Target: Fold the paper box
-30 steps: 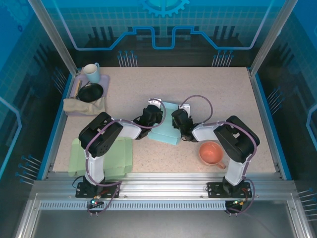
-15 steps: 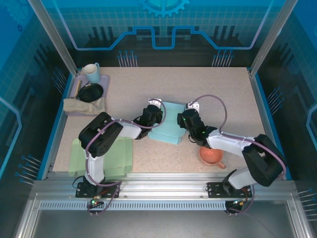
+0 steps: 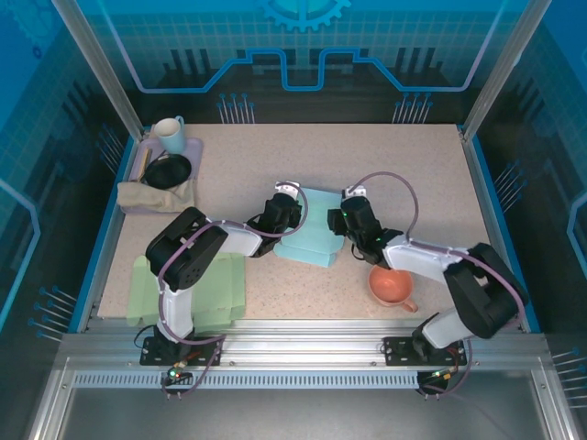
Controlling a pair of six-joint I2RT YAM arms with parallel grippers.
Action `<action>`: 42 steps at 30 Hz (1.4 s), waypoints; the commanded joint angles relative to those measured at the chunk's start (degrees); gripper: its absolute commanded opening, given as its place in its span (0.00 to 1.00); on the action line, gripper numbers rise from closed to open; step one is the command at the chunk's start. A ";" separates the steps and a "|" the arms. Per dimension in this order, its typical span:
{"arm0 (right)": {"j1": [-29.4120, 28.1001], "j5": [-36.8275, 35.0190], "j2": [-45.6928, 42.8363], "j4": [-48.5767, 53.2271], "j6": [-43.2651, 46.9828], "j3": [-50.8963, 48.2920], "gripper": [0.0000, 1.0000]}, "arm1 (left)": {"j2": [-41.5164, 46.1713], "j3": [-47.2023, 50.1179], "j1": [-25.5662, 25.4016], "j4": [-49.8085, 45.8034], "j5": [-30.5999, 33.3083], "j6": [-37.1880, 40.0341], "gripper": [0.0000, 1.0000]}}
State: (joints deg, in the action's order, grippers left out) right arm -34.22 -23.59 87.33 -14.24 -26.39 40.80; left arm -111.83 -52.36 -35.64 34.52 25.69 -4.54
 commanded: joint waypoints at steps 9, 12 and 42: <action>-0.89 -7.62 15.29 -12.70 2.41 6.57 0.48 | -2.43 0.67 -0.48 -7.89 -1.41 0.60 0.00; -0.85 -11.91 16.76 -11.89 0.05 6.75 0.45 | -2.43 0.62 -0.49 -7.99 -1.44 0.58 0.00; -2.66 -2.68 4.35 3.71 -4.09 5.14 0.50 | -2.60 -0.08 -0.49 -8.90 -0.90 0.39 0.00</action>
State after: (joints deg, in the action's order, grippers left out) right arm -36.03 -31.42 96.73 -12.23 -30.39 47.07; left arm -112.05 -53.12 -36.36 33.80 24.60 -4.56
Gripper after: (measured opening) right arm 0.491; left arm 0.093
